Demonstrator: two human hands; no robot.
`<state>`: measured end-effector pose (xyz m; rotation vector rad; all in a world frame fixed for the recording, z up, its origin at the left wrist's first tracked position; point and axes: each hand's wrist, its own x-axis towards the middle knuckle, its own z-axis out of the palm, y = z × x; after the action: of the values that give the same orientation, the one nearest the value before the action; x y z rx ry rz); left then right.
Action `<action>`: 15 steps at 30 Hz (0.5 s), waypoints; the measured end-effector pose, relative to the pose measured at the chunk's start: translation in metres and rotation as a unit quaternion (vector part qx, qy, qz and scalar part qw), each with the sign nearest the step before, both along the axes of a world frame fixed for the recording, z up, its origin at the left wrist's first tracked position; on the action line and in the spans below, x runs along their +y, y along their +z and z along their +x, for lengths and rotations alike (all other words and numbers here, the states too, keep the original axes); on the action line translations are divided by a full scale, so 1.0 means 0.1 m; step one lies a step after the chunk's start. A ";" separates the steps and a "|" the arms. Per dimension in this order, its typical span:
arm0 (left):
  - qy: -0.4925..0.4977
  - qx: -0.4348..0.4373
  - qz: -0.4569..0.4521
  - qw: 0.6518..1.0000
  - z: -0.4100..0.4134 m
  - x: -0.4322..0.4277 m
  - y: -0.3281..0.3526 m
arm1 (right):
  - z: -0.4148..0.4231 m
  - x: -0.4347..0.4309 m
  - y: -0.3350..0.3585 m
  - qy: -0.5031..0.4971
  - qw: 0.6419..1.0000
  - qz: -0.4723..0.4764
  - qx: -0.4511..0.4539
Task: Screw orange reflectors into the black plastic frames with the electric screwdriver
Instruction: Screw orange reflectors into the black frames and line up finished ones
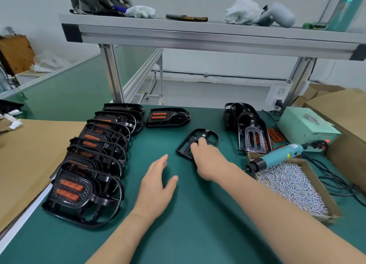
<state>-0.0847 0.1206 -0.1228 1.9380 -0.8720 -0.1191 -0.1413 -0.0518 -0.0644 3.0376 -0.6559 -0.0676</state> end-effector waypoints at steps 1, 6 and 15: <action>-0.006 -0.005 -0.003 1.000 0.00 0.00 0.01 | -0.05 0.08 0.01 0.016 1.000 -0.001 -0.005; -0.033 -0.049 -0.007 0.998 0.01 0.01 0.02 | -0.28 0.45 0.19 0.110 0.993 -0.031 -0.035; -0.006 -0.045 -0.066 0.997 -0.02 0.03 0.03 | -0.40 0.74 0.47 0.196 0.975 -0.016 -0.104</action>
<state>-0.0870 0.1240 -0.1199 1.8261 -0.9281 0.0198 -0.1810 0.0221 -0.0178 3.1001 -0.0497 0.2726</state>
